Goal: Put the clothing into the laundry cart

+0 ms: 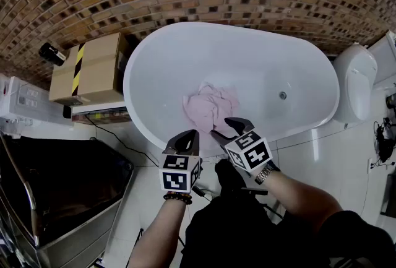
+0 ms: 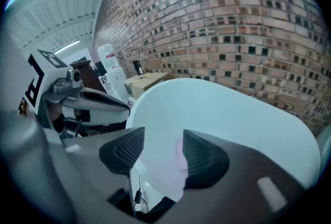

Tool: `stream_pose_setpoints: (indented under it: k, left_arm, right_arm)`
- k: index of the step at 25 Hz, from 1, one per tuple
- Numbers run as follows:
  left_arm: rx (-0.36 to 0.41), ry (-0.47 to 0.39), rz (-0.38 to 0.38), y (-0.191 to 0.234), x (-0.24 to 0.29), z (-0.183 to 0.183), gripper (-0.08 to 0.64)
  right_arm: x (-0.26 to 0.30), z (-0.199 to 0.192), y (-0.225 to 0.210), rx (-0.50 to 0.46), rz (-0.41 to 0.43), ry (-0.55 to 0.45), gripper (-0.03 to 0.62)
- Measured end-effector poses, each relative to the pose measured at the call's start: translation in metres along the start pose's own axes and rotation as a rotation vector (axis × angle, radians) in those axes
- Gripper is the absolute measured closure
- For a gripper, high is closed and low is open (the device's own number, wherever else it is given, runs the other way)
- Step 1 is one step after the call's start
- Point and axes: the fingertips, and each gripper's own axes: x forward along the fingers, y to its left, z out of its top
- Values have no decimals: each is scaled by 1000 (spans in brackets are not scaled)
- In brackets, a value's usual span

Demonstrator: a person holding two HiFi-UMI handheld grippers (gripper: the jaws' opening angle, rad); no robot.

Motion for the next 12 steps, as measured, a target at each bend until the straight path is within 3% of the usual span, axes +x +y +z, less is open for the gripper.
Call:
stream_pose_setpoints:
  k: [7,12]
  left_arm:
    - [-40,60,15,95,172,-38,558]
    - [-73,112,10,149,268,-90,558]
  right_arm:
    - [172,-50,-131,-7,12,121,283]
    - [283,-114,-203,17,5,213,225]
